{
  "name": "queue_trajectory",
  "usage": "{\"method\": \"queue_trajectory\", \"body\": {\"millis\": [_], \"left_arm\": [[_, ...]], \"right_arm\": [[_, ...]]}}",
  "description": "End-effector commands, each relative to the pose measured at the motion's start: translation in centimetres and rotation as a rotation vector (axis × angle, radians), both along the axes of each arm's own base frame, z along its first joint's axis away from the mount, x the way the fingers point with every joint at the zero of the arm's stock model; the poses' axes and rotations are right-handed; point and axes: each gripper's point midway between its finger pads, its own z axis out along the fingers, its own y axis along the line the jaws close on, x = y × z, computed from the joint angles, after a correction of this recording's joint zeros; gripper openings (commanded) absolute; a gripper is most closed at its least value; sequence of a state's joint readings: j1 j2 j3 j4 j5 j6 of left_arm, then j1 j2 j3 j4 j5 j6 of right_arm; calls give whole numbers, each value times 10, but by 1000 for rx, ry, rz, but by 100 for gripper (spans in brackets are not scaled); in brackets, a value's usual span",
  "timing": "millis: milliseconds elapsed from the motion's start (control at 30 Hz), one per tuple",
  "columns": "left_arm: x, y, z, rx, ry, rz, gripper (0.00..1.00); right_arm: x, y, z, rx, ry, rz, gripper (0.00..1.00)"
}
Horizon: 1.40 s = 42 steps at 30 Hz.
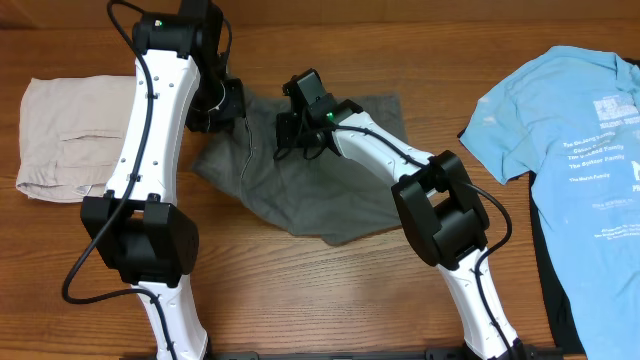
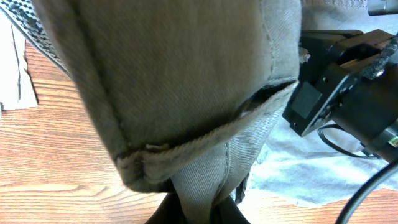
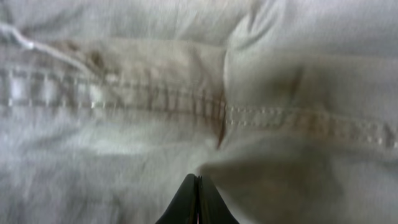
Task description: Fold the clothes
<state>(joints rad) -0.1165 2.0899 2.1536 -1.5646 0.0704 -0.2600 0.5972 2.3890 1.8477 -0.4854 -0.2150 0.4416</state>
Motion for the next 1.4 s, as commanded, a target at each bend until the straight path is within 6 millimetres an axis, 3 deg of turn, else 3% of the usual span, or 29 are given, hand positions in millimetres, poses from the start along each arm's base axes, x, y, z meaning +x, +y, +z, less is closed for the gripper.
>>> {"method": "queue_trajectory", "body": {"millis": [0,167,400,533,700,800,1000,1167,1267,1367], "left_arm": [[4,-1,7,0,-24,2,9],[4,-1,7,0,-24,3,9],[3,-1,7,0,-23,2,9],[3,-1,7,0,-23,2,8],[3,-3,7,0,-24,-2,8],[3,-3,7,0,-23,-2,8],[5,-3,8,1,-33,-2,4],[15,8,8,70,-75,6,4],[21,13,9,99,-101,9,4],[28,17,11,127,-133,-24,4]], "right_arm": [[5,0,-13,-17,-2,-19,4],[7,2,-30,-12,9,-33,4],[28,13,-14,53,-94,-40,4],[38,7,-11,48,-123,-66,4],[57,-9,-5,40,-170,-114,16],[70,-24,11,51,-189,-147,28],[81,-92,69,40,-145,-238,36],[58,-175,109,-42,-35,-333,39],[39,-225,118,-111,38,-363,39],[14,-268,109,-180,153,-392,35]]}}
